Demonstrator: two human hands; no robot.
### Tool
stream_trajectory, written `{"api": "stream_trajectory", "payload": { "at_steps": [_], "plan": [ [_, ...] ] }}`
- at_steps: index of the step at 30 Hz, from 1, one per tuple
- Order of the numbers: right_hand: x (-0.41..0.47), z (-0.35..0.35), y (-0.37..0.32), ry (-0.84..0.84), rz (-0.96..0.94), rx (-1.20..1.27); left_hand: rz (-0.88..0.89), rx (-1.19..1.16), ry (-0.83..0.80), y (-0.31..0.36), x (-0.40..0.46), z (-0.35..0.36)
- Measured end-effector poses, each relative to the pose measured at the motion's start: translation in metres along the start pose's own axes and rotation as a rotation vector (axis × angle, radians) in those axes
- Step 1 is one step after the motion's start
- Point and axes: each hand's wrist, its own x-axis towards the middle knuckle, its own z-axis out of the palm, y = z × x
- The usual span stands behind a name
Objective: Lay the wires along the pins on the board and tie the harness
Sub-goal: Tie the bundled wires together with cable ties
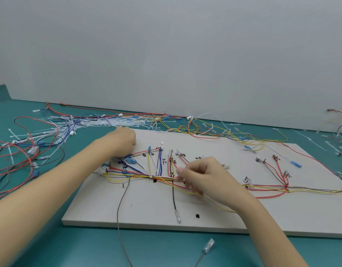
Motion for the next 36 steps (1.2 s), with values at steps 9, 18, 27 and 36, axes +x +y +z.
{"api": "stream_trajectory", "payload": {
  "at_steps": [9, 18, 27, 36],
  "plan": [
    [0.010, -0.003, -0.003, 0.387, -0.094, 0.282, 0.031, -0.436, 0.017, 0.026, -0.027, -0.034],
    [0.009, 0.002, -0.006, 0.354, -0.030, 0.663, 0.233, -0.702, -0.052, 0.067, -0.064, -0.032],
    [0.012, -0.003, 0.000, 0.374, -0.027, 0.516, 0.262, -0.689, -0.079, 0.077, -0.073, -0.024],
    [0.013, -0.022, 0.008, 0.516, 0.034, 0.259, 0.252, -0.687, 0.031, 0.066, -0.070, -0.008]
  ]
}}
